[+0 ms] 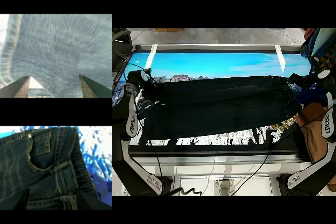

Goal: Fold the clothes and pants, and hang the long-sleeved shirts on hangers.

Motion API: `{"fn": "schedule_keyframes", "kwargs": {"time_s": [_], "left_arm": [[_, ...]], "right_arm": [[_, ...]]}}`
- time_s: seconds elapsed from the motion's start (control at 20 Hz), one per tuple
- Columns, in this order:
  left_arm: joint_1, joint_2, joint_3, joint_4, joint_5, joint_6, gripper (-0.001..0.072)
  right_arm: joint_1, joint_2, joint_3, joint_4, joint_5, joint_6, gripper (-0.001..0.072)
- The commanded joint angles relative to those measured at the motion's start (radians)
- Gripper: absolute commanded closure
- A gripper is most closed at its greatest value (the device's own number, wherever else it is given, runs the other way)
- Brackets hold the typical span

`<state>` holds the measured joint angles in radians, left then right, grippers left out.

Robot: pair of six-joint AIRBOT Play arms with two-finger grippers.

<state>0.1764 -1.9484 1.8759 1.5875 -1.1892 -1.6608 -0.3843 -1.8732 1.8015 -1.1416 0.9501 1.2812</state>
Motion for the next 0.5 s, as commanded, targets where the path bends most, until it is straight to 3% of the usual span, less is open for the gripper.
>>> {"fn": "schedule_keyframes", "kwargs": {"time_s": [0.0,0.05,0.1,0.15,0.25,0.35,0.45], "left_arm": [[0.000,0.061,0.088,-0.001,-0.005,0.001,0.0157],[0.000,0.095,0.098,0.000,-0.009,0.002,0.0272],[0.003,0.132,0.098,0.009,-0.014,0.003,0.0446],[0.010,0.168,0.098,0.013,-0.036,0.037,0.0666],[0.028,0.217,0.097,0.014,-0.124,0.141,0.0680],[0.063,0.241,0.088,0.010,-0.217,0.166,0.0680],[0.092,0.278,0.013,-0.010,-0.244,0.199,0.0681]], "right_arm": [[-0.035,0.055,0.037,-0.055,0.150,0.074,0.0157],[-0.060,0.089,0.038,-0.067,0.208,0.080,0.0227],[-0.087,0.122,0.038,-0.072,0.275,0.077,0.0290],[-0.115,0.149,0.038,-0.074,0.352,0.063,0.0377],[-0.178,0.198,0.019,-0.074,0.518,0.034,0.0432],[-0.239,0.260,-0.061,-0.062,0.649,0.015,0.0452],[-0.293,0.365,-0.233,-0.027,0.651,0.006,0.0452]]}}
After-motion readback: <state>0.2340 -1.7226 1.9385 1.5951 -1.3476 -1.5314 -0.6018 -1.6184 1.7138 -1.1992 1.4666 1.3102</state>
